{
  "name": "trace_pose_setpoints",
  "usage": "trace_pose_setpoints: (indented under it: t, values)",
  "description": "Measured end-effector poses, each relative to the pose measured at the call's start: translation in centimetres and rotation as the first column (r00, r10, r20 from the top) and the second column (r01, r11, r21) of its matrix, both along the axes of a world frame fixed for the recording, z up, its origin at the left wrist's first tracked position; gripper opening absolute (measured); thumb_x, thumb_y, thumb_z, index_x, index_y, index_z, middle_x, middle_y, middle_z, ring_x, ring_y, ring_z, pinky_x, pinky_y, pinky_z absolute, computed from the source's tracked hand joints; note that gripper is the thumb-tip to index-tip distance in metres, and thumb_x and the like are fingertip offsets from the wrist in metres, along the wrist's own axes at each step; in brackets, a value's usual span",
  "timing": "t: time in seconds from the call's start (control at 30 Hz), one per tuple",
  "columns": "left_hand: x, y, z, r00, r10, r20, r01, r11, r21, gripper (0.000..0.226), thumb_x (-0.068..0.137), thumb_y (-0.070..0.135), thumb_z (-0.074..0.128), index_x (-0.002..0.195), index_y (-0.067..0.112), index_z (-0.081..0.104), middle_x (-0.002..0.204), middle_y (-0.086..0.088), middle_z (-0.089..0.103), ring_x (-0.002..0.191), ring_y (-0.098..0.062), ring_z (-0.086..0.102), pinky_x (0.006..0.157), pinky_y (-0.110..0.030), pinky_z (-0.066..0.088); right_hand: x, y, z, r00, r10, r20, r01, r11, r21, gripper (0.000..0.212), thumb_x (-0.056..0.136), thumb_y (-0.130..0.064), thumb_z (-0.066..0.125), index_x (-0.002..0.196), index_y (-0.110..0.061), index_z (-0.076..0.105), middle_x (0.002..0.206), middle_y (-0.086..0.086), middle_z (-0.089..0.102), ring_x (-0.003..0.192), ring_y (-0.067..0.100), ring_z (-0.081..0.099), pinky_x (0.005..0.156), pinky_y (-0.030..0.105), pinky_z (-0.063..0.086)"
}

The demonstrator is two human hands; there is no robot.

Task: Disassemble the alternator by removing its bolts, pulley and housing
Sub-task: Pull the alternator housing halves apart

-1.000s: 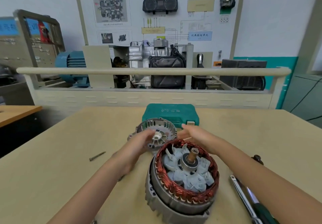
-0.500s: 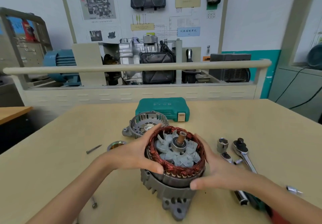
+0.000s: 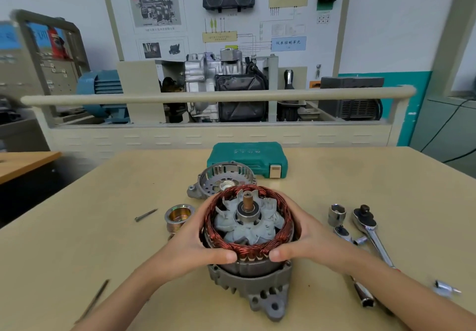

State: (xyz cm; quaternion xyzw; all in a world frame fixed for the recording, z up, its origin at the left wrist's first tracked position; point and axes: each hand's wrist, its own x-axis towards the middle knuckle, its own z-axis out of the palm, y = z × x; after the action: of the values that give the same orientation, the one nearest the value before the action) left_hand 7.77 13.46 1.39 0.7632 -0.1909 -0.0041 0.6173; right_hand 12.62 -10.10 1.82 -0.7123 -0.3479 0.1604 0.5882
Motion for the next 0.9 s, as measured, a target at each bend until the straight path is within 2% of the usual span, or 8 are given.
trace_pose_setpoints:
  t: [0.1,0.2,0.4,0.6,0.7,0.77,0.83,0.9]
  values:
    - [0.1,-0.3,-0.5,0.997,0.069,0.030,-0.069,0.997,-0.024,0.092,0.052,0.033,0.085,0.131,0.035,0.038,0.126,0.023,0.058,0.117,-0.004,0.057,0.085,-0.014,0.049,0.6,0.2,0.0,1.000,0.003,-0.030,-0.002,1.000,0.015,0.092,0.056,-0.025,0.084,0.133,-0.040,0.035,0.126,-0.018,0.057,0.120,0.007,0.054,0.093,0.024,0.048]
    - [0.5,-0.7,-0.7,0.993,0.107,0.042,-0.105,0.994,-0.043,0.091,0.052,0.034,0.083,0.131,0.033,0.038,0.124,0.023,0.058,0.117,-0.004,0.057,0.085,-0.015,0.049,1.1,-0.1,-0.2,0.999,0.001,-0.039,0.000,1.000,0.025,0.093,0.056,-0.024,0.084,0.136,-0.036,0.036,0.131,-0.011,0.056,0.122,0.012,0.054,0.097,0.031,0.047]
    - [1.2,-1.5,-0.9,0.988,0.127,0.085,-0.122,0.991,-0.057,0.088,0.052,0.040,0.083,0.128,0.033,0.040,0.122,0.025,0.059,0.114,-0.002,0.058,0.084,-0.013,0.049,1.7,-0.6,-0.7,0.997,-0.022,-0.072,0.026,0.998,0.058,0.091,0.054,-0.025,0.088,0.133,-0.035,0.042,0.130,-0.007,0.058,0.120,0.015,0.055,0.093,0.028,0.049]
    - [1.3,-2.1,-1.5,0.977,0.184,0.108,-0.171,0.979,-0.114,0.099,0.047,0.063,0.083,0.130,0.031,0.042,0.124,0.020,0.059,0.114,-0.004,0.059,0.084,-0.012,0.048,2.1,-0.4,-0.7,0.995,0.008,-0.097,0.001,0.996,0.087,0.098,0.050,-0.038,0.091,0.134,-0.029,0.043,0.131,0.000,0.058,0.121,0.020,0.055,0.096,0.033,0.048]
    - [1.4,-2.1,-1.5,0.977,0.180,0.112,-0.169,0.981,-0.094,0.099,0.048,0.064,0.082,0.131,0.031,0.040,0.124,0.023,0.058,0.115,-0.001,0.057,0.086,-0.011,0.047,2.2,-0.5,-0.4,0.996,-0.001,-0.087,0.004,0.999,0.042,0.095,0.050,-0.040,0.089,0.133,-0.034,0.043,0.129,-0.005,0.058,0.120,0.016,0.055,0.096,0.031,0.048]
    - [1.4,-1.6,-1.3,0.985,0.151,0.083,-0.146,0.987,-0.061,0.093,0.052,0.054,0.080,0.131,0.035,0.037,0.122,0.031,0.056,0.115,0.004,0.055,0.085,-0.009,0.046,2.0,-0.6,0.0,0.997,-0.017,-0.070,0.016,1.000,-0.024,0.090,0.052,-0.039,0.087,0.130,-0.042,0.041,0.128,-0.015,0.058,0.120,0.008,0.054,0.097,0.028,0.047]
    - [1.4,-0.9,-0.9,0.994,0.103,0.048,-0.102,0.995,-0.022,0.089,0.054,0.049,0.077,0.131,0.041,0.032,0.118,0.039,0.052,0.115,0.010,0.052,0.083,-0.006,0.045,1.7,-0.6,0.6,0.999,-0.027,-0.035,0.024,0.994,-0.107,0.089,0.054,-0.041,0.083,0.128,-0.050,0.035,0.125,-0.023,0.055,0.119,0.000,0.053,0.098,0.023,0.046]
    - [1.2,-0.3,-0.6,0.998,0.061,0.008,-0.061,0.998,0.007,0.095,0.054,0.045,0.079,0.133,0.043,0.028,0.118,0.040,0.051,0.117,0.011,0.050,0.085,-0.007,0.045,1.0,-0.4,1.0,0.999,-0.031,-0.030,0.025,0.986,-0.167,0.096,0.055,-0.044,0.082,0.132,-0.052,0.025,0.125,-0.030,0.051,0.119,-0.004,0.050,0.097,0.019,0.044]
